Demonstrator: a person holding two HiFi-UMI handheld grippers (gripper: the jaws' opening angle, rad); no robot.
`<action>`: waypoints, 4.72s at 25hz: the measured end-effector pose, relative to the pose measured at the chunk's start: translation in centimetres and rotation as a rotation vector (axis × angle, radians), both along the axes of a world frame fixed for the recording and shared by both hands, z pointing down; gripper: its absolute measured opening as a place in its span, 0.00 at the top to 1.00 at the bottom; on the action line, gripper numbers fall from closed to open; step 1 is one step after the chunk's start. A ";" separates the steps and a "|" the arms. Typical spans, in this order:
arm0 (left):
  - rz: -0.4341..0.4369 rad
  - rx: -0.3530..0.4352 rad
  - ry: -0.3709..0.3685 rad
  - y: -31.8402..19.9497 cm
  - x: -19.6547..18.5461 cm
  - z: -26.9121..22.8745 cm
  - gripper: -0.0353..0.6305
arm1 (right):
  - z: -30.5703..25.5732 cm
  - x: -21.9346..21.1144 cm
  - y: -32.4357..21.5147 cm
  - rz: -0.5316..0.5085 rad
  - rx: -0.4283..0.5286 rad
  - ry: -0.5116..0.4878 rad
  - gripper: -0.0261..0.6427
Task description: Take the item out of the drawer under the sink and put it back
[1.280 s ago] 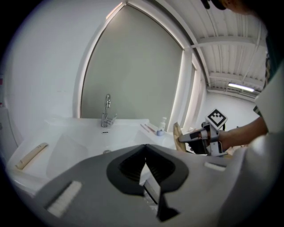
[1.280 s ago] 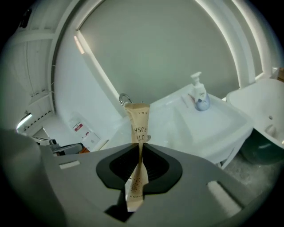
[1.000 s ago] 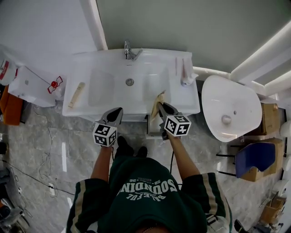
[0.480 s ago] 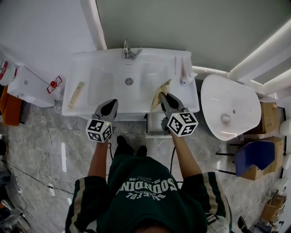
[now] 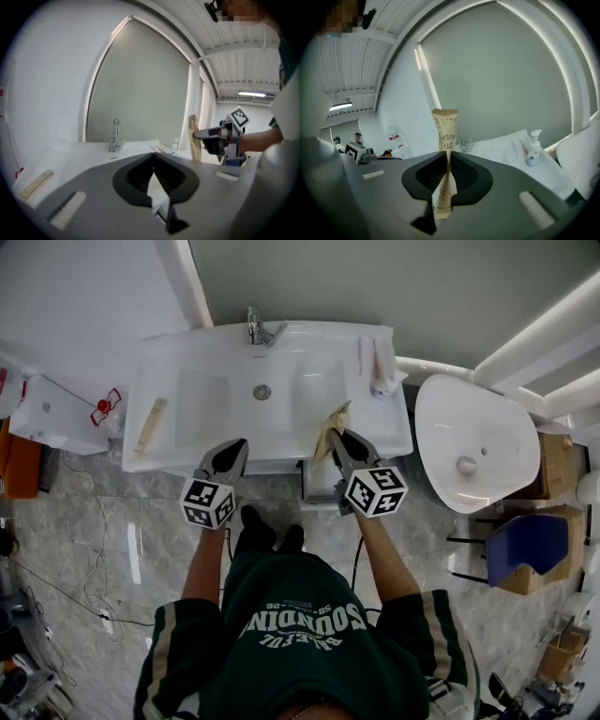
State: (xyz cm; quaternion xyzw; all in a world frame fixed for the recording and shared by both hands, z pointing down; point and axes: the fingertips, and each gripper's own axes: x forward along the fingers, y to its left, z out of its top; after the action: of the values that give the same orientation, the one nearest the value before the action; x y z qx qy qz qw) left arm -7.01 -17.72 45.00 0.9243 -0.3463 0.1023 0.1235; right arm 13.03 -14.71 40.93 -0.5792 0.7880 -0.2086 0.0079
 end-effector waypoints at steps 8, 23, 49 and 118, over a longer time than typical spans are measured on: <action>0.040 -0.072 -0.004 1.1 1.8 3.7 0.87 | 6.1 0.9 1.6 -0.002 -0.105 0.052 0.91; 0.004 -0.237 -0.033 3.8 1.2 12.7 0.87 | 19.9 1.1 5.8 -0.132 -0.298 0.287 0.91; -0.115 -0.302 -0.059 5.3 -1.8 19.3 0.87 | 47.3 3.5 4.9 -0.387 -0.706 0.716 0.92; -0.044 0.084 0.014 -0.9 0.1 -4.0 0.87 | -4.1 -1.1 -1.4 -0.017 0.163 0.270 0.96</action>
State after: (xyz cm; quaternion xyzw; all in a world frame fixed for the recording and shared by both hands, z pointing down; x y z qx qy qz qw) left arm -6.88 -18.63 41.04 0.9216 -0.3695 0.0784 0.0890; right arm 11.94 -16.13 36.83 -0.5928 0.8010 -0.0643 -0.0530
